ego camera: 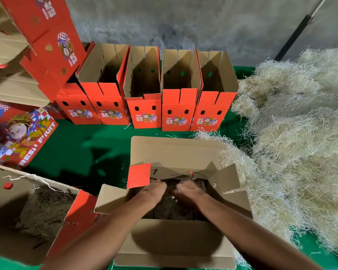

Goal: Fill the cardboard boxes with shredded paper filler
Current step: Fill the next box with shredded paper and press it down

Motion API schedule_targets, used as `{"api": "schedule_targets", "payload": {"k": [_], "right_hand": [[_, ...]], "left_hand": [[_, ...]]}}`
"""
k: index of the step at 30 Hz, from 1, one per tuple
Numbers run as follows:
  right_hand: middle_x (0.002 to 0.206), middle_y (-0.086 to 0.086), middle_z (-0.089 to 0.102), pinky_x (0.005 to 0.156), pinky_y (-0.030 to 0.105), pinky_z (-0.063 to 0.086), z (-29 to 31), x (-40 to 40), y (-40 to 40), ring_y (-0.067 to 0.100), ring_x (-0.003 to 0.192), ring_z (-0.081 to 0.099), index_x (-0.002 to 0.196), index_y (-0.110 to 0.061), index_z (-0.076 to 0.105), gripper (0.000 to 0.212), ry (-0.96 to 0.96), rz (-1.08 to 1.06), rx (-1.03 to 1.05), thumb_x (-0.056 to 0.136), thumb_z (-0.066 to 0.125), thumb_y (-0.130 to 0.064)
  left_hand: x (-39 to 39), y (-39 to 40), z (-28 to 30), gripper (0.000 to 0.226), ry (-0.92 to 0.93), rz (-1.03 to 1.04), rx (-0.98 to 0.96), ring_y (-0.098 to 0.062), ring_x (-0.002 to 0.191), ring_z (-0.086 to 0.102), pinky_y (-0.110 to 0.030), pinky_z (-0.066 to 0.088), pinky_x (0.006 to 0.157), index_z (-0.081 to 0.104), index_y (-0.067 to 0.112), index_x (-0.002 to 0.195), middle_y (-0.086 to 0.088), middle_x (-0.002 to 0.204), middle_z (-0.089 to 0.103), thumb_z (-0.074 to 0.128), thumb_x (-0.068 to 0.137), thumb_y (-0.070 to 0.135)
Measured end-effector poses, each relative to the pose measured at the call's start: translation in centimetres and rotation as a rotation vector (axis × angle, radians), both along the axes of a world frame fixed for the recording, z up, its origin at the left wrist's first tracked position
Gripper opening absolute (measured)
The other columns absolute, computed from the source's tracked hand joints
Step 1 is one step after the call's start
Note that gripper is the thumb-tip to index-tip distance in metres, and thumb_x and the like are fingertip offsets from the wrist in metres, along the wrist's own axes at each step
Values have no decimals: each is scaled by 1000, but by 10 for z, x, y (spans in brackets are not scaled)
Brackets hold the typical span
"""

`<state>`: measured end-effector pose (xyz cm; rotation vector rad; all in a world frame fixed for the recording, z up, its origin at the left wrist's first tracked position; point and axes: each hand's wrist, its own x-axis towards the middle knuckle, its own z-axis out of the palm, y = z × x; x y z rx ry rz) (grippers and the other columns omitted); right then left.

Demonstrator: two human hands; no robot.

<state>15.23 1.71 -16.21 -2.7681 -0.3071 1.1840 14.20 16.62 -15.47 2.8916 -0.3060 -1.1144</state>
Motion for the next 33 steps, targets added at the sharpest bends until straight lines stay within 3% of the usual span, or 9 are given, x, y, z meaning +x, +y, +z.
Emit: {"api": "schedule_targets", "payload": {"k": [5,9,12,17,21,24,26,29,33], "right_hand": [[158,21,28,113,44,34,-21,-9,-12,37,142,36,155,-16,28,75,10,7,-115,95,63,-44],[166,13,-5,119,64,18,-24,-20,-18,45,152,1,160,-20,2,108,27,162,-155,84,75,-45],[167,16,5,120,59,20,3,-18,-21,42,151,12,161,-22,7,89,101,125,-131,95,65,-39],[141,12,53,103,39,44,44,-16,-32,32,131,50,140,-7,51,37,-197,274,-125,104,44,-13],[122,13,61,84,25,40,58,-35,-39,27,123,57,123,-5,62,37,-140,100,-174,107,36,-27],[155,17,36,115,39,30,26,-36,-47,33,144,34,149,-2,38,44,-182,426,-162,108,34,-18],[161,16,28,122,39,20,7,-40,-45,30,149,26,153,-4,33,50,-145,427,-273,107,40,-24],[151,13,45,115,33,32,18,-42,-45,27,138,43,147,-6,44,47,-56,294,-386,105,46,-27],[124,13,63,98,38,50,44,-42,-44,29,114,62,124,-7,61,30,-103,86,-161,95,53,-4]], "left_hand": [[-8,6,-14,86,113,2,163,-37,148,19,-42,26,119,9,10,158,-19,163,9,56,90,-11],[-9,7,-16,89,149,-99,226,-46,149,5,-56,20,120,-5,19,159,-21,163,-7,51,93,-3],[-6,12,-9,84,165,-63,145,-44,150,11,-53,24,120,8,17,160,-19,165,-8,44,92,-15],[-10,6,5,31,59,-19,32,-31,110,64,-36,51,91,63,0,120,-19,121,65,59,90,-1],[-16,6,9,30,331,-88,170,-25,67,51,-32,42,65,56,10,120,-17,84,54,47,95,-4],[-19,7,10,19,379,-56,199,-34,101,61,-35,45,78,55,5,105,-32,101,58,42,97,-5],[-22,7,19,21,410,-42,191,-29,99,56,-33,40,82,58,-11,104,-30,95,55,39,100,-4],[-27,8,36,39,460,-56,129,-20,99,57,-36,42,101,51,-5,139,-23,139,54,41,104,10],[-40,16,53,34,300,6,-47,-33,107,61,-41,50,95,63,5,125,-20,131,60,47,102,23]]}}
